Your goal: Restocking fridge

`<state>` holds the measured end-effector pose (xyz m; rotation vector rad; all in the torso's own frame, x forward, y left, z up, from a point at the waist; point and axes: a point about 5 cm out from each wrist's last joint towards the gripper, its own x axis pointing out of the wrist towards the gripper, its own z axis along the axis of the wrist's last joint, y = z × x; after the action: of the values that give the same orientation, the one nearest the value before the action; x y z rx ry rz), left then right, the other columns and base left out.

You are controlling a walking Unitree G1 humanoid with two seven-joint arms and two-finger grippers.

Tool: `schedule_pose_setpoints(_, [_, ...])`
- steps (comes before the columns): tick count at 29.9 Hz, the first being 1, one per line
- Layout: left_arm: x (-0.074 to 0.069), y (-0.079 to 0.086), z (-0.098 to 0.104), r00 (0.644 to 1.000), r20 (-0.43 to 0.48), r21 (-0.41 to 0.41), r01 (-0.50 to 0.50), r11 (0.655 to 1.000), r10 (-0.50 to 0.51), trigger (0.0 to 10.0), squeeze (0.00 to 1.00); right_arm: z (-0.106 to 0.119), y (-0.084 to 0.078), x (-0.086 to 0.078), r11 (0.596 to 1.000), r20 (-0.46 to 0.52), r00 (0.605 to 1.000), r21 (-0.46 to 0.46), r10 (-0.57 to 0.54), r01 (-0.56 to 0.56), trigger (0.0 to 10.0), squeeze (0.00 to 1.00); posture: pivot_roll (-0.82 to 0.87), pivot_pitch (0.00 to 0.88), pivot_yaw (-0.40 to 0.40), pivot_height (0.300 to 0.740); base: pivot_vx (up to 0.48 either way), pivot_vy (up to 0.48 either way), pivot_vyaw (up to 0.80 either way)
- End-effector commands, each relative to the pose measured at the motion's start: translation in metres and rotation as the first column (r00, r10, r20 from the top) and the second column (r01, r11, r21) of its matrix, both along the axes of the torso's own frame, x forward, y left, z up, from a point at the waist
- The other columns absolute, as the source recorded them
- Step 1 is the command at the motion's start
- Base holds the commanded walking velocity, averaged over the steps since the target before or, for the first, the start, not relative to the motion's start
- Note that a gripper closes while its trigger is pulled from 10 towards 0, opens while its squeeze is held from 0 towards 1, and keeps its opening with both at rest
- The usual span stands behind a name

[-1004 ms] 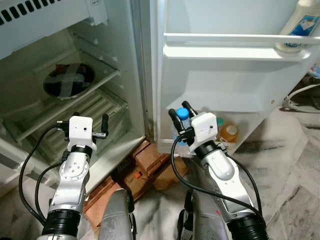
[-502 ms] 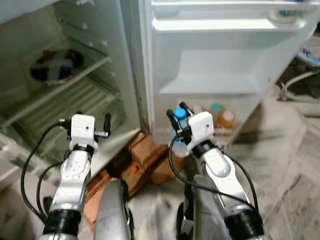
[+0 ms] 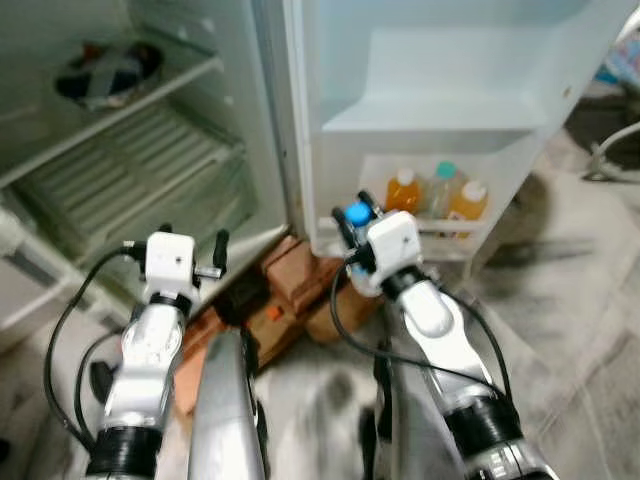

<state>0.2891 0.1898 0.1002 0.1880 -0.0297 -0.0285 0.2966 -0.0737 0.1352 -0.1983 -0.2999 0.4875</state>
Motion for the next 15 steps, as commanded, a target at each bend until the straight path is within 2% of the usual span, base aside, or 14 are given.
schedule_pose_setpoints(1, [0.0005, 0.0028, 0.0048, 1.000, 0.014, -0.002, -0.001, 1.000, 0.002, 10.0, 0.00, 0.0121, 0.0024, 0.0031, 1.000, 0.062, 0.998, 0.006, 0.015, -0.015, 10.0, 0.00, 0.03, 0.176, 0.027, 0.547, 0.266, 0.000, 0.00])
schedule_pose_setpoints(6, [0.0011, 0.0017, 0.0056, 1.000, 0.018, -0.009, 0.000, 1.000, 0.000, 10.0, 0.00, 0.0166, 0.0028, 0.0028, 0.999, 0.088, 0.996, 0.022, 0.022, -0.024, 10.0, 0.00, 0.03, 0.170, 0.026, 0.547, 0.331, 0.000, 0.00])
schedule_pose_setpoints(13, [0.0026, -0.0038, 0.0038, 1.000, 0.014, -0.027, 0.006, 1.000, -0.005, 10.0, 0.00, 0.0209, 0.0019, 0.0029, 0.999, 0.111, 0.993, 0.018, 0.031, -0.033, 10.0, 0.00, 0.02, 0.163, 0.023, 0.547, 0.320, 0.346, 0.00])
schedule_pose_setpoints(15, [0.0027, -0.0039, 0.0030, 1.000, 0.009, -0.033, 0.000, 0.999, 0.000, 10.0, 0.00, 0.0214, 0.0012, 0.0032, 0.999, 0.115, 0.993, 0.017, 0.030, -0.032, 10.0, 0.00, 0.01, 0.163, 0.022, 0.547, 0.000, 0.281, 0.00])
